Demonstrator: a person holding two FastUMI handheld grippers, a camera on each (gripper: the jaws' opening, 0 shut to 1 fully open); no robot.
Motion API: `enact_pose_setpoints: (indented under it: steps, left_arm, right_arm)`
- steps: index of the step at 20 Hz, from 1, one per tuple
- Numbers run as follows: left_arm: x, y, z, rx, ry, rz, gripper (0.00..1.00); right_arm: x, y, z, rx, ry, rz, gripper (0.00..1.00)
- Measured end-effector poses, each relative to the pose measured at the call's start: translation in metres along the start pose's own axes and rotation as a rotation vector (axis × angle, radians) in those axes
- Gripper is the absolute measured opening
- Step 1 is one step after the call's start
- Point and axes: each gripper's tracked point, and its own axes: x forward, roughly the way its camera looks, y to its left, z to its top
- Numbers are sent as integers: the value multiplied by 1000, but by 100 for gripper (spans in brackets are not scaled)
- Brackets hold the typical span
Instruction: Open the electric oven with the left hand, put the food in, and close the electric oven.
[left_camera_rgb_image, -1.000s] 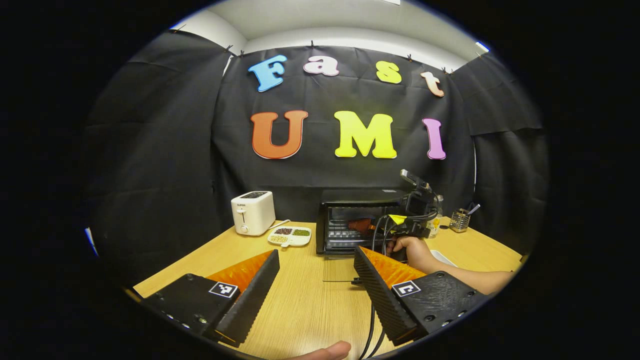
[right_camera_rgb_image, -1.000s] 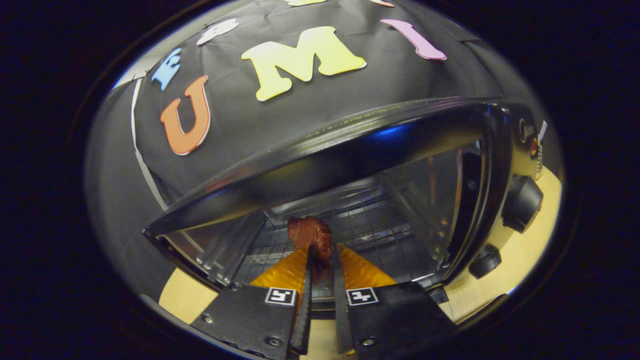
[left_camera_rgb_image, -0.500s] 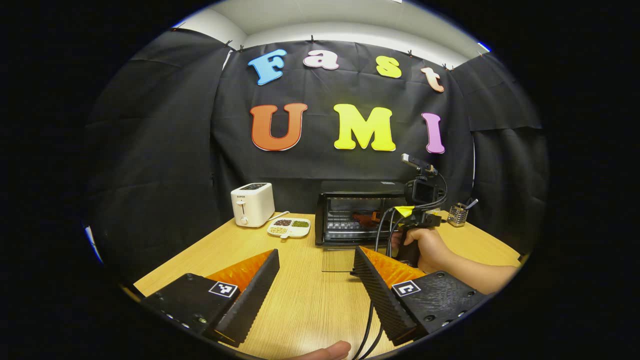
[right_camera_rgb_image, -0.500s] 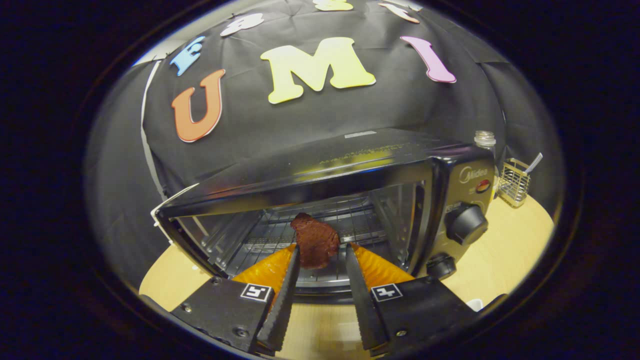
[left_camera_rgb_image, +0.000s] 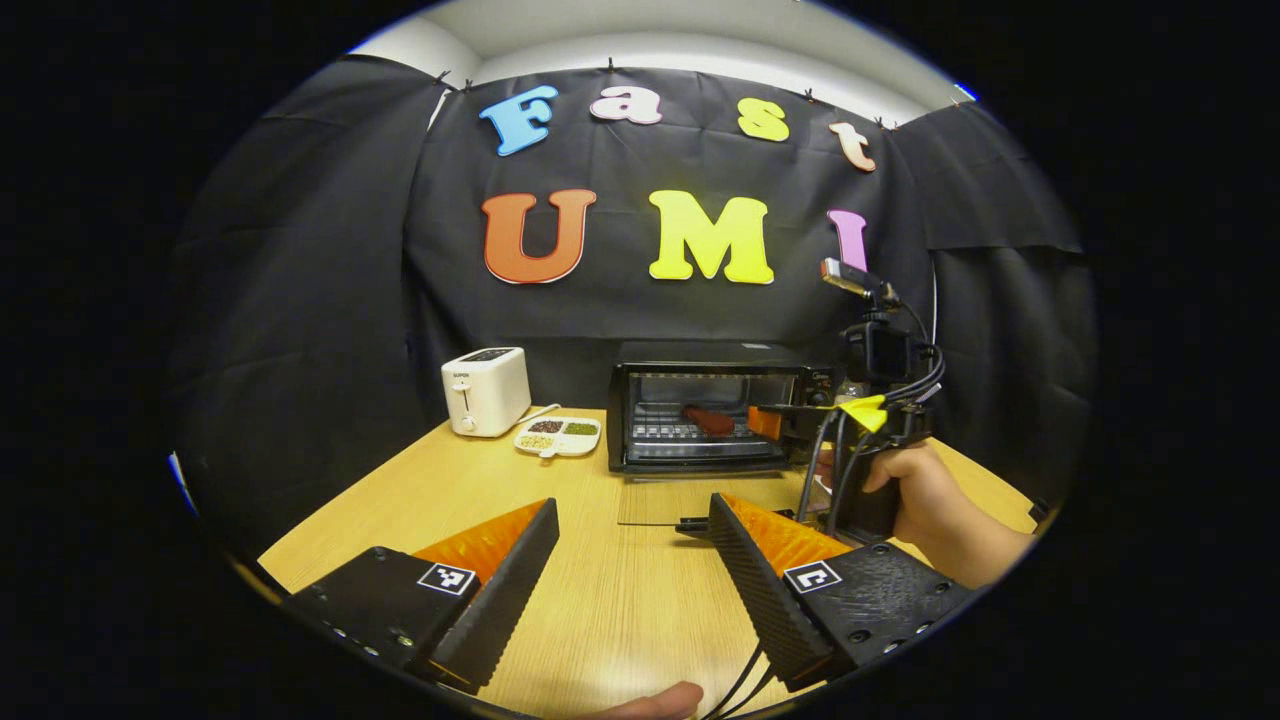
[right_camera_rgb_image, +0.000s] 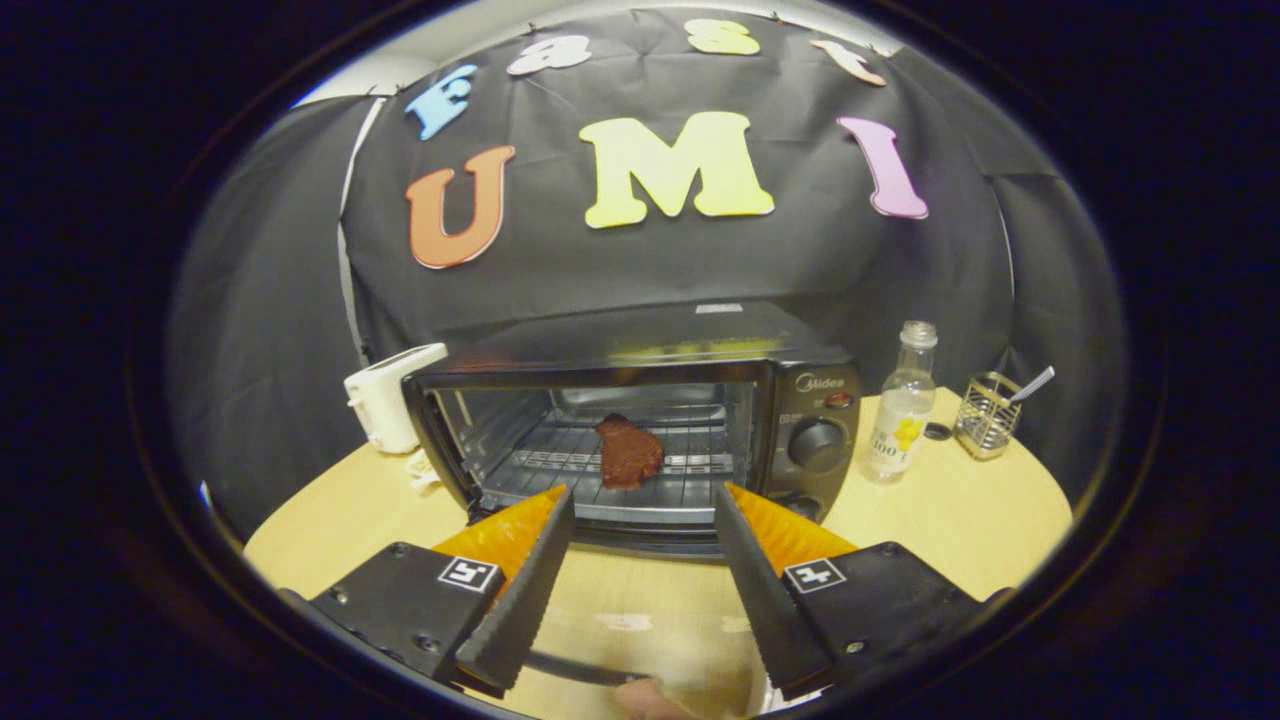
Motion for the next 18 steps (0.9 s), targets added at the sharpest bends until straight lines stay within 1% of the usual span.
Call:
enact_pose_setpoints:
  steps: [2,4,7,10,14,15,16,18]
  left_arm:
    - [10,-6,-3,5,17,-6,96]
    - [21,-10,-8,5,35,-7,96]
    - [37,-21,-21,5,72,-17,96]
    - [51,-34,-41,-12,121,-36,96]
    - [69,-61,-67,-56,180,-86,96]
    - [72,-69,-73,-60,195,-99,95]
    - [80,-77,-79,-56,210,-108,96]
    - [88,-85,-89,-37,232,-118,96]
  right_arm:
    - [-29,-1,9,-33,-30,28,89]
    - [-62,-9,21,-72,-69,37,89]
    - [-110,-16,39,-81,-119,57,100]
    - [-159,-31,63,-106,-179,54,100]
    - [-223,-45,92,-118,-252,76,99]
    - [-241,-51,98,-125,-264,71,99]
    - [-255,-56,104,-136,-280,67,100]
    - [-288,-64,122,-153,-348,59,100]
